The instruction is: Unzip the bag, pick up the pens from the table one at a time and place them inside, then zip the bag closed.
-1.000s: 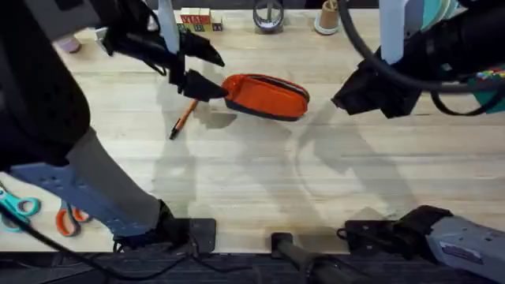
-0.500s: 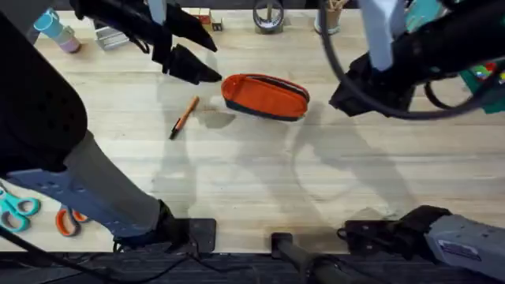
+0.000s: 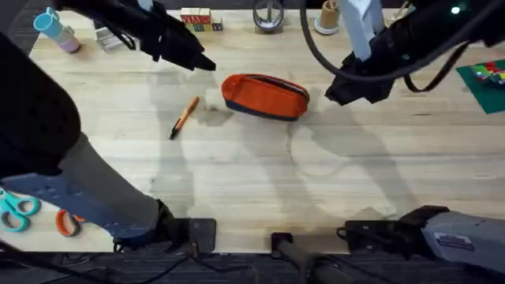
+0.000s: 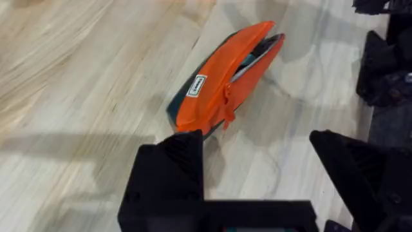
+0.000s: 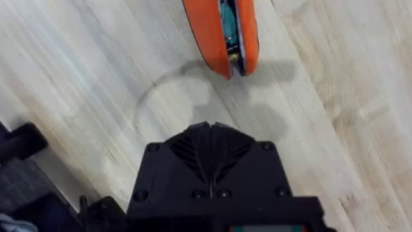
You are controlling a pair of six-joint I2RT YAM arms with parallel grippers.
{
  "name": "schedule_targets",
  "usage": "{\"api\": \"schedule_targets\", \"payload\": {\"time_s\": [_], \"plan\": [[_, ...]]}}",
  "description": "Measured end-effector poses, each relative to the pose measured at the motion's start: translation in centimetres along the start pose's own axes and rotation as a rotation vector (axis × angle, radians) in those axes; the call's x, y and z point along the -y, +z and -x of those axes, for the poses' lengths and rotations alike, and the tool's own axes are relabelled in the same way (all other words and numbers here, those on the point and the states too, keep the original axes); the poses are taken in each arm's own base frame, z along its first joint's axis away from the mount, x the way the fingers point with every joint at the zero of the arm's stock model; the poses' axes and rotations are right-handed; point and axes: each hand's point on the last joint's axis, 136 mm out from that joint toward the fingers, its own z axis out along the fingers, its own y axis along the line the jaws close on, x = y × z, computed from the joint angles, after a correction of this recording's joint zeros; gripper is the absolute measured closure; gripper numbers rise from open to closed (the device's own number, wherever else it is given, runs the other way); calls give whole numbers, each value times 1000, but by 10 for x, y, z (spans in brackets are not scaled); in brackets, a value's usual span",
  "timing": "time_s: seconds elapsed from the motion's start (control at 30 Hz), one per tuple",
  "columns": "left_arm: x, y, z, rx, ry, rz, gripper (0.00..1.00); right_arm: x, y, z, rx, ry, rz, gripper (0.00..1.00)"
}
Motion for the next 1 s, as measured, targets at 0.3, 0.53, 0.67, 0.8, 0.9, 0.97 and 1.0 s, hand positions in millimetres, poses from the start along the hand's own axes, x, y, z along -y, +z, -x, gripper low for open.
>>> {"api": "schedule_targets", "payload": {"time_s": [0.3,0.53,0.67,0.8,0.9,0.97,1.0], "plan": [[33,-31,10,-31,2,126,2,8,26,13,5,-17,39,969],[73,-52,15,-32,46,190,1,7,41,15,0,-14,88,969],[95,-60,15,-19,93,233,1,8,48,17,30,2,156,969],[114,-61,8,-4,123,259,1,22,52,17,85,59,199,969],[124,-59,2,7,131,273,1,31,54,13,107,92,226,969],[129,-58,-1,14,126,281,1,35,58,13,122,100,240,969],[132,-58,-2,17,123,284,1,37,61,13,127,102,248,969]]}}
